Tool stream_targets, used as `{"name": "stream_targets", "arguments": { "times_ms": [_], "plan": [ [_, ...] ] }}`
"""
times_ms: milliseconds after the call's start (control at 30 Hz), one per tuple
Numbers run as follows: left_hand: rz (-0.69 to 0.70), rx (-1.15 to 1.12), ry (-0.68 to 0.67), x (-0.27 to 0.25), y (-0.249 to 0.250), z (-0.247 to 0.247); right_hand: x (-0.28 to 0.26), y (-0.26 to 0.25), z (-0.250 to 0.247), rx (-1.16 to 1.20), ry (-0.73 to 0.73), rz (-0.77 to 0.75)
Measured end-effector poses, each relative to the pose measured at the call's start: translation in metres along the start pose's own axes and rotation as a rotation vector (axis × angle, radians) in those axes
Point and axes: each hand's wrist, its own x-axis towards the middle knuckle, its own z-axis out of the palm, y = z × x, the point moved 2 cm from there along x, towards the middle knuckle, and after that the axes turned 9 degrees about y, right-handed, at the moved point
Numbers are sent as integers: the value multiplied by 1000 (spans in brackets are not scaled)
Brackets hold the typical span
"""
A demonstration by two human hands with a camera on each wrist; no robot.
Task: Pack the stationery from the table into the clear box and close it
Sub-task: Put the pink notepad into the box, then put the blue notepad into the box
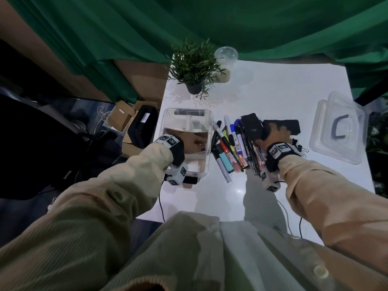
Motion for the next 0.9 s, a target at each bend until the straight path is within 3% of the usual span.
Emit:
{"name": "stream_targets", "arguments": {
  "times_ms": [233,333,500,667,800,900],
  "plan": [
    [38,52,58,-3,12,-1,-1,-4,12,50,-29,-98],
    [18,-1,117,-7,4,-8,-4,-3,12,68,-20,-67],
    [-76,-94,170,-14,-18,-15,-4,4,-5,481,67,135],
    [-140,51,186,-14,-15,-19,-14,8,-11,712,-7,225],
    [-133,354,387,-22,32,-46,-27,15,-4,708,130,86],
    [84,321,593,-19,82,-57,-38,22,-1,660,172,-19]
  ]
}}
